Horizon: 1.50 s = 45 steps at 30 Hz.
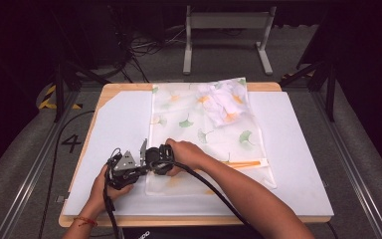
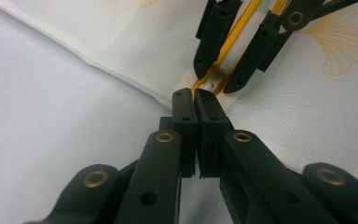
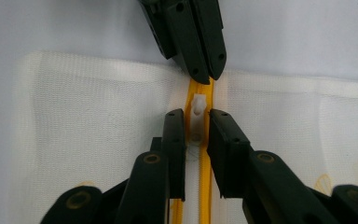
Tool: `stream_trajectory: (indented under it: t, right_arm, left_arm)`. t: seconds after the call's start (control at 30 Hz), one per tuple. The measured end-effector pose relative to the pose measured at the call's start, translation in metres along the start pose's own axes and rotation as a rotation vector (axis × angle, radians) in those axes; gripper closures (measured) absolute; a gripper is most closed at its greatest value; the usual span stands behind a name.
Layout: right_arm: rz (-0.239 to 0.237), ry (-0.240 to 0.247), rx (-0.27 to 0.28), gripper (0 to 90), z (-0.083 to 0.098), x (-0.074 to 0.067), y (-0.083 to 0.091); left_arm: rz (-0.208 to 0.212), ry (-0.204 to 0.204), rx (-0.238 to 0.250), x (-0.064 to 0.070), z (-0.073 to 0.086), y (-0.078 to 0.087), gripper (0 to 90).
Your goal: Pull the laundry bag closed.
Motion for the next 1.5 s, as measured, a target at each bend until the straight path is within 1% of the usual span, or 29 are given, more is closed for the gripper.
stream_trajectory:
  t: [0.07,0.1,0.17,0.2,0.3,0.33,0.37,0.4,0.43,0.5,0.53,0.57,0.6,0.63,0.67,0.7,0.8,0.83,0.87,0.9,0.93,1.03,1.1,1.17,1.2,1.27,1.3,1.43,1.5]
  right_arm:
    - [0.003,0.017,-0.012,79.7,-0.001,0.000,0.000]
    - [-0.008,0.020,-0.018,81.0,-0.001,0.000,0.000]
    - [-0.032,-0.003,-0.001,83.3,0.000,0.003,-0.001]
    - [-0.040,-0.022,0.004,83.4,0.000,0.003,0.000]
    - [-0.052,-0.039,0.025,84.1,0.003,0.005,0.000]
    - [-0.051,-0.035,0.026,84.3,0.003,0.005,0.000]
    - [-0.048,-0.032,0.027,84.3,0.002,0.005,-0.001]
    - [-0.045,-0.008,0.015,84.5,0.003,0.006,0.000]
    - [-0.045,0.003,0.008,87.5,0.002,0.005,0.000]
    - [-0.041,0.003,0.013,89.0,0.002,0.006,0.002]
    - [-0.037,-0.007,0.004,88.9,0.001,0.006,0.003]
    - [-0.036,0.005,-0.003,85.9,0.001,0.007,0.002]
    - [-0.014,-0.005,-0.023,82.5,0.000,0.006,-0.001]
    - [-0.005,-0.009,-0.020,79.2,-0.001,0.005,-0.001]
    - [-0.006,-0.007,-0.022,79.1,-0.001,0.006,-0.001]
    - [-0.013,-0.002,-0.016,78.9,-0.001,0.007,-0.001]
    - [-0.056,-0.034,-0.007,73.5,-0.001,0.011,-0.001]
    - [-0.063,-0.017,-0.015,73.0,-0.002,0.010,-0.001]
    - [-0.058,-0.003,-0.022,73.8,-0.003,0.010,-0.001]
    - [-0.062,-0.003,-0.035,78.6,-0.004,0.009,-0.001]
    - [-0.071,0.010,-0.038,80.3,-0.004,0.008,-0.001]
    - [-0.069,0.018,-0.029,84.1,-0.003,0.008,-0.002]
    - [-0.071,0.015,-0.024,84.2,-0.003,0.008,-0.002]
    - [-0.081,-0.021,-0.007,87.1,-0.002,0.008,-0.001]
    - [-0.081,-0.011,-0.002,87.3,-0.001,0.009,-0.002]
    - [-0.085,-0.025,0.004,88.8,0.000,0.008,0.000]
    - [-0.079,-0.012,0.017,89.0,0.000,0.008,0.000]
    - [-0.071,-0.015,0.035,89.6,0.003,0.006,0.001]
    - [-0.080,-0.016,0.040,89.8,0.004,0.006,0.001]
  left_arm:
    - [0.011,-0.008,0.024,0.001,-0.002,0.004,87.3]
    - [0.012,-0.017,0.033,0.001,-0.004,0.005,87.4]
    - [0.016,-0.028,0.018,0.004,-0.005,0.002,87.4]
    - [0.021,-0.028,0.012,0.004,-0.005,0.001,87.3]
    - [0.037,-0.015,0.015,0.004,-0.005,-0.002,87.4]
    - [0.039,-0.010,0.014,0.004,-0.005,-0.002,87.5]
    - [0.036,-0.018,0.010,0.003,-0.004,-0.002,87.7]
    - [0.035,-0.020,0.008,0.003,-0.005,-0.002,87.8]
    - [0.036,0.020,0.039,0.006,-0.005,-0.004,87.9]
    - [0.042,0.033,0.053,0.007,-0.005,-0.005,88.3]
    - [0.040,0.026,0.047,0.006,-0.005,-0.005,88.3]
    - [0.040,-0.015,0.013,0.002,-0.003,-0.003,88.4]
    - [0.043,-0.009,0.018,0.002,-0.003,-0.003,88.6]
    - [0.043,-0.008,0.020,0.002,-0.002,-0.003,88.6]
    - [0.043,-0.005,0.019,0.002,-0.001,-0.002,88.6]
    - [0.043,-0.002,0.021,0.002,-0.001,-0.002,88.6]
    - [0.044,-0.003,0.017,0.002,-0.001,-0.002,88.6]
    - [0.044,0.000,0.021,0.002,-0.001,-0.002,88.6]
    - [0.044,0.002,0.022,0.002,-0.001,-0.002,88.6]
    - [0.046,0.001,0.024,0.002,-0.001,-0.003,88.7]
    - [0.047,0.002,0.024,0.002,-0.001,-0.003,88.7]
    - [0.051,0.019,0.034,0.003,-0.001,-0.003,88.8]
    - [0.048,0.008,0.024,0.002,-0.001,-0.003,88.9]
    - [0.051,-0.006,0.016,0.002,0.000,-0.002,88.9]
    - [0.048,-0.007,0.016,0.002,0.000,-0.002,88.9]
    - [0.051,-0.004,0.018,0.002,0.000,-0.002,89.0]
    - [0.052,-0.002,0.019,0.001,0.000,-0.002,89.0]
    - [0.047,-0.006,0.017,0.001,0.000,-0.001,89.2]
    - [0.052,-0.003,0.017,0.001,0.000,-0.001,89.9]
Point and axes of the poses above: each handheld gripper's, and its own axes: y roughly backward along the jaws, z roughly out of its underside, x roughly to its right, the point moved 3 cm from there along -y, roughly forward along the jaws, and after that the axes turned 6 degrees about -x, right-handed, at the moved point
